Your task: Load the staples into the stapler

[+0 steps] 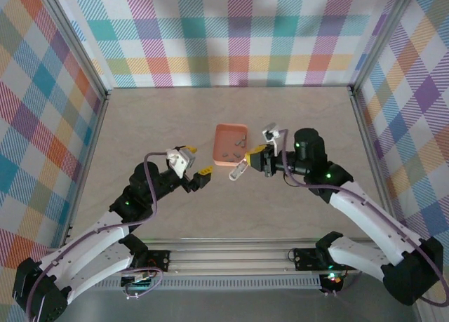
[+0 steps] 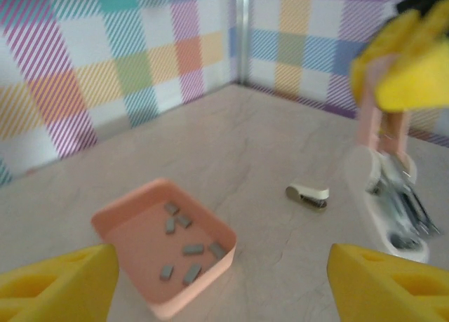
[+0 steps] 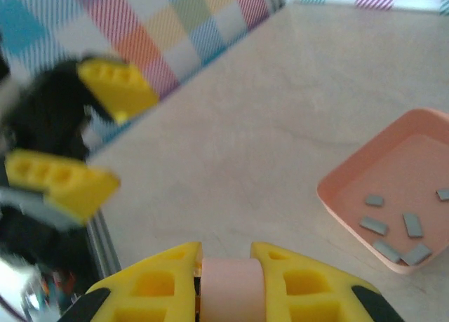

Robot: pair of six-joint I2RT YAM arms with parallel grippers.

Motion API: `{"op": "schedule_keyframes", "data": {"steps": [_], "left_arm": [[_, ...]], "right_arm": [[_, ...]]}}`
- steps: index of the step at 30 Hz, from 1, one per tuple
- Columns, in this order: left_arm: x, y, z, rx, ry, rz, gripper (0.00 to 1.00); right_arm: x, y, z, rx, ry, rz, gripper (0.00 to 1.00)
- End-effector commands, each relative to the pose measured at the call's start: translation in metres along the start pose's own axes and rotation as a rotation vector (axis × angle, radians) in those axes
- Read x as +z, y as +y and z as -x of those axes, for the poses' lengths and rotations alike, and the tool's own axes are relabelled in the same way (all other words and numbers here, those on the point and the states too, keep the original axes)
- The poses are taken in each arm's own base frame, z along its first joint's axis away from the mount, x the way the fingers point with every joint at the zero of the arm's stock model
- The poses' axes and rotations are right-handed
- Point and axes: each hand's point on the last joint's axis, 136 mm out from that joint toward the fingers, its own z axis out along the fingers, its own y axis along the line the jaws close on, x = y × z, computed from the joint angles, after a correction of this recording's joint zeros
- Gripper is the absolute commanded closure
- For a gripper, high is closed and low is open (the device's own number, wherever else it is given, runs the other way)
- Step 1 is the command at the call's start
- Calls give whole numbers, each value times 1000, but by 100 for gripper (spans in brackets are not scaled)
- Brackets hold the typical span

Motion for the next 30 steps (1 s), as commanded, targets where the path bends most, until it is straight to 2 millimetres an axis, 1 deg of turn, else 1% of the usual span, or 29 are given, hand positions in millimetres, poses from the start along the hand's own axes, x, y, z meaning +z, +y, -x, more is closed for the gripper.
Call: {"op": "schedule_keyframes", "data": {"steps": [1,4,6,9,11,18,21,30], "left_arm": [[-5,26,-14,-166,71,163,19],[-10,41,-26,-263,110,264,15],[-11,44,-33,-292,132,288,13],[-12,46,-43,-311,164,307,13],[-13,46,-47,-313,179,315,12],[-12,50,-55,-320,208,343,11],[-11,52,-57,-333,210,354,11],[-8,55,-65,-346,243,375,9]], "right_arm": [[4,9,-44,-272,190,118,93],[13,2,-63,-389,267,159,94],[20,-4,-77,-438,330,192,95],[34,-15,-94,-449,412,230,95],[43,-18,-100,-434,444,270,95],[75,-21,-105,-391,446,399,95],[88,-27,-108,-376,453,419,96],[116,-43,-119,-353,495,472,95]]}}
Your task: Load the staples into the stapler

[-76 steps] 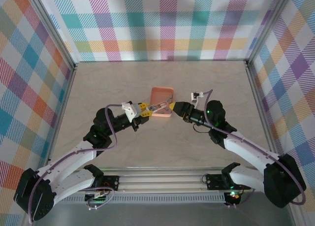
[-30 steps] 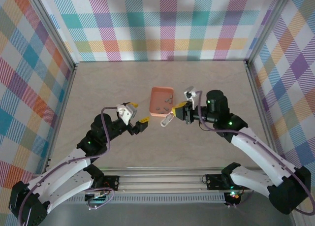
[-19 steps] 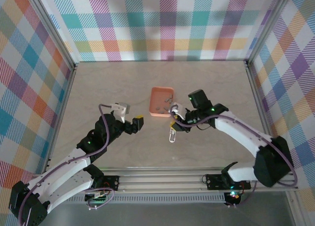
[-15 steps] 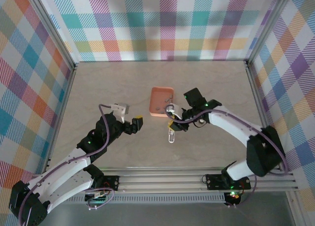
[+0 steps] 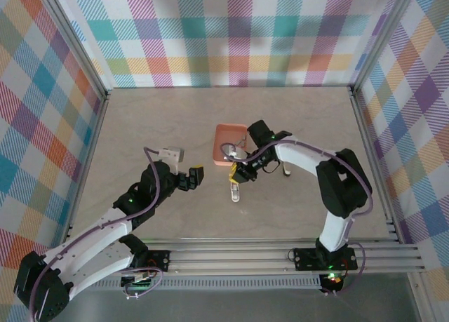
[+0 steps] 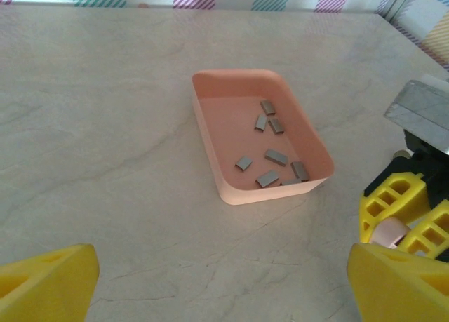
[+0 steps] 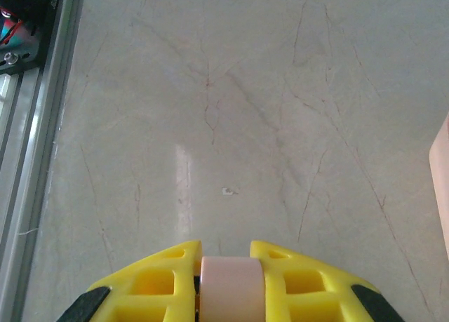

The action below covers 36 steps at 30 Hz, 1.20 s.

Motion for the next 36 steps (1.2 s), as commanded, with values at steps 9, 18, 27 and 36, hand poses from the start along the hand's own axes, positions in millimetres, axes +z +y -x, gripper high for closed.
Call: {"op": "schedule_keyframes", "data": {"steps": [9,18,27,36], "left_arm": [[0,0,9,-26,-4,15,8],[1,0,9,-29,-2,16,8],[0,1,7,-28,3,20,7],[-2,4,6,-29,0,30,7]], "right_arm": [[4,-16,12,3,-18,80,92],[10,-33,9,12,42,68,90],[12,-40,7,19,70,70,86],[14,-44,6,28,80,67,78]]}}
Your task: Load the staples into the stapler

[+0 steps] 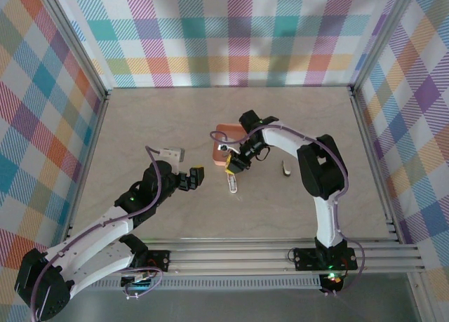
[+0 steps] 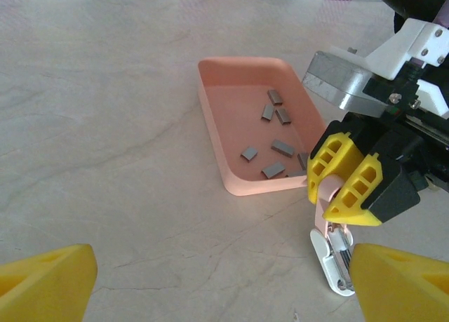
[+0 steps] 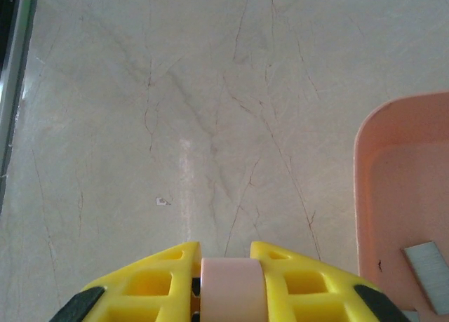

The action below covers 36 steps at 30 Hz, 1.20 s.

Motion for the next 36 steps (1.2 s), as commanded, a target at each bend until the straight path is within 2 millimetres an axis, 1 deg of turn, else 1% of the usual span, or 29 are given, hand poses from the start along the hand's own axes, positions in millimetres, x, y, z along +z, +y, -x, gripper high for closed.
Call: {"op": "schedule_keyframes", "data": {"steps": [1,6,9,12,16,24,26,32,36], "left_arm": [[-5,1,11,-17,-26,14,7],[-5,1,11,-17,-27,12,7],[-6,2,11,-19,-31,14,7],[-5,2,11,-19,-30,16,7],[-3,1,9,-23,-26,12,7],[-3,-1,11,-24,-28,4,7],[-3,-1,11,-23,-27,5,7],[-4,1,8,-24,-20,10,6],[-4,2,9,-30,-22,14,6]], "right_arm": [[0,0,2,-12,-5,23,78],[2,6,1,-21,8,45,79],[5,18,1,-15,7,82,80],[6,32,5,-6,-32,108,81],[9,39,9,0,-83,108,81],[16,39,8,8,-107,132,80],[17,38,7,10,-105,132,77],[14,34,7,10,-98,101,66],[4,30,15,10,-114,55,63]]}}
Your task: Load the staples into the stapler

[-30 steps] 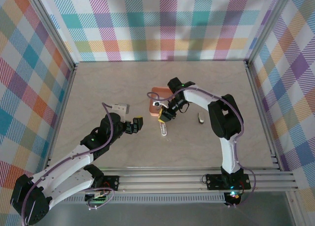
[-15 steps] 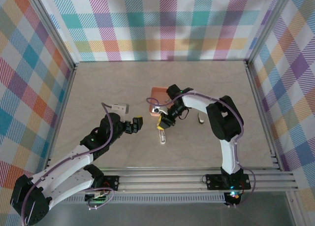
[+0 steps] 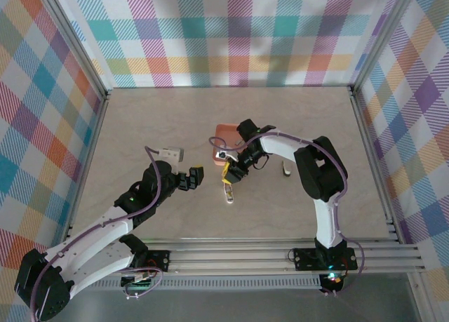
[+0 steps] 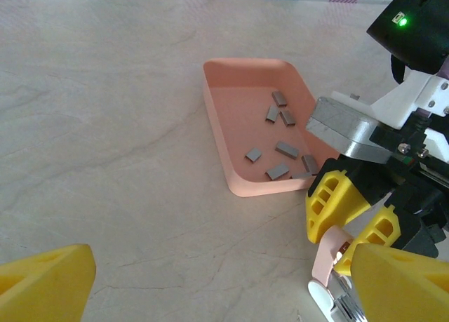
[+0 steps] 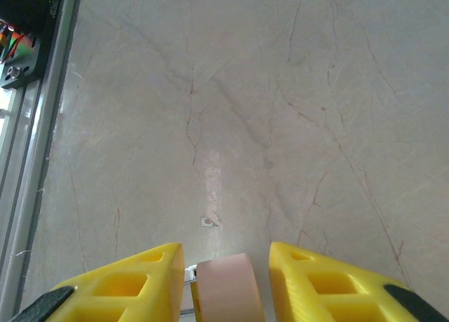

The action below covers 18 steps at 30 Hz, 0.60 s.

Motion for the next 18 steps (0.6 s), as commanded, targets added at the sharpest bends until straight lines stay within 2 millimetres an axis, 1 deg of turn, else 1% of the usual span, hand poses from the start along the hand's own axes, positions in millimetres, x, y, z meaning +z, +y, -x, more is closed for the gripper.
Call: {"op": "schedule_keyframes", "data": {"steps": [1,2,5,8,10,15,17,18], "left_arm": [[-3,0,9,-24,-17,5,6],[-3,0,9,-26,-16,6,5],[-1,0,10,-41,-12,12,3],[6,4,12,-96,0,35,0],[15,5,13,-135,27,37,0],[52,-2,13,-169,156,29,0],[70,-4,15,-179,209,32,0],[82,-5,13,-187,247,32,0]], "right_arm": [[-20,8,22,-32,-66,-36,62],[-24,8,26,-23,-77,-52,62],[-44,6,38,47,-113,-122,61],[-65,2,46,164,-146,-201,59],[-79,0,47,264,-165,-250,56],[-117,-12,38,609,-234,-366,56],[-132,-17,30,726,-282,-408,52],[-140,-19,26,765,-311,-442,50]]}}
